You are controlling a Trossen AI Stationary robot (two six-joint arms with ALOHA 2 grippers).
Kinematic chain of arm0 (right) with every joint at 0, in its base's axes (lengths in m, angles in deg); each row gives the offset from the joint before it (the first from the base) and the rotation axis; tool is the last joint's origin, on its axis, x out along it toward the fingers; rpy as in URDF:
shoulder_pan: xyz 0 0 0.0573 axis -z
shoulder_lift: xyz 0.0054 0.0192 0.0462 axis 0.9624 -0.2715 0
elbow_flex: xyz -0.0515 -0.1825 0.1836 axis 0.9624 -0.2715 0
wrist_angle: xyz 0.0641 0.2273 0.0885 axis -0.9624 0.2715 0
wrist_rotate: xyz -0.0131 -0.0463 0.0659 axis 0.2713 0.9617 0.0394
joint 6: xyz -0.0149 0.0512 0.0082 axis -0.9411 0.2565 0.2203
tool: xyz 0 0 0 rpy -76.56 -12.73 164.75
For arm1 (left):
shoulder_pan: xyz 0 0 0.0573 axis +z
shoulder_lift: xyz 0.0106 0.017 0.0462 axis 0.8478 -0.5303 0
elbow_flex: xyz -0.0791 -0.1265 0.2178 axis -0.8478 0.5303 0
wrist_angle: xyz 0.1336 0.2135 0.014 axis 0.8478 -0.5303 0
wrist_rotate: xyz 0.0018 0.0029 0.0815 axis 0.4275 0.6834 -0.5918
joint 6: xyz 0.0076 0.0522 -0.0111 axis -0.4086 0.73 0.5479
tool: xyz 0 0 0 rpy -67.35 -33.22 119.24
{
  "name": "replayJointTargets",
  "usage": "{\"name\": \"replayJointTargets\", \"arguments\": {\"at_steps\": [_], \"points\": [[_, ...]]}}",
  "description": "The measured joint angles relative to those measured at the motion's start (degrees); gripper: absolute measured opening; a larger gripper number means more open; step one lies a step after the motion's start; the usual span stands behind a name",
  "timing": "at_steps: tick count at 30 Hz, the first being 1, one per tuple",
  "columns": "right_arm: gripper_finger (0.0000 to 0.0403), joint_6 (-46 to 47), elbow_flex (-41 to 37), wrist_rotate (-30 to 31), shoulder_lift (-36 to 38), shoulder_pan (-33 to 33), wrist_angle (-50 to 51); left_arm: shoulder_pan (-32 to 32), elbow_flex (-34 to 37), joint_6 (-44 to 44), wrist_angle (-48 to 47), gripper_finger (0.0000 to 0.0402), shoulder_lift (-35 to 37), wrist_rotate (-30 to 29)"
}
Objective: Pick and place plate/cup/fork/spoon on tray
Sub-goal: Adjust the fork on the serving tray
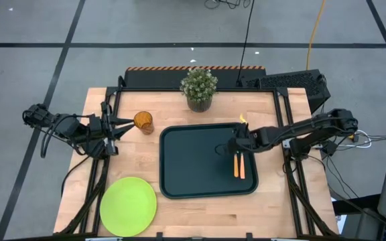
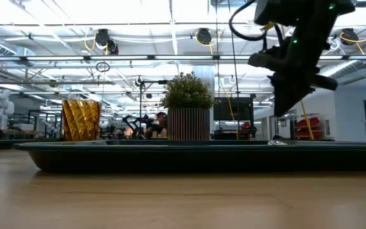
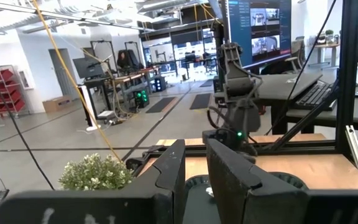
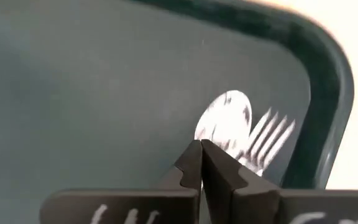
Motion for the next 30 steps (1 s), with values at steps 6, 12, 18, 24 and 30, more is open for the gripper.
{"name": "replayJointTargets", "arguments": {"at_steps": [6, 12, 18, 24, 30], "points": [[0.0000, 7.63, 0.00, -2.66, -1.62, -5.00, 0.51, 0.01, 0.00, -0.20, 0.02, 0.0072, 0.00, 0.00], [0.0000, 9.78, -0.04, -6.05, -7.24, -6.86, -0.08, 0.02, 0.00, -0.46, 0.07, 0.0072, 0.00, 0.00], [0.0000, 9.69, -0.09, -7.39, -8.93, -6.76, 1.03, 0.02, 0.00, -0.42, 0.07, 0.0072, 0.00, 0.01], [0.0000, 10.80, -0.24, -7.37, -8.90, -6.76, 3.47, 0.00, 0.00, -0.26, 0.08, 0.0072, 0.00, 0.02], [0.0000, 12.14, -2.84, -7.34, -8.90, -6.76, -0.70, 0.00, 0.00, -0.38, 0.09, 0.0072, 0.00, 0.02]]}}
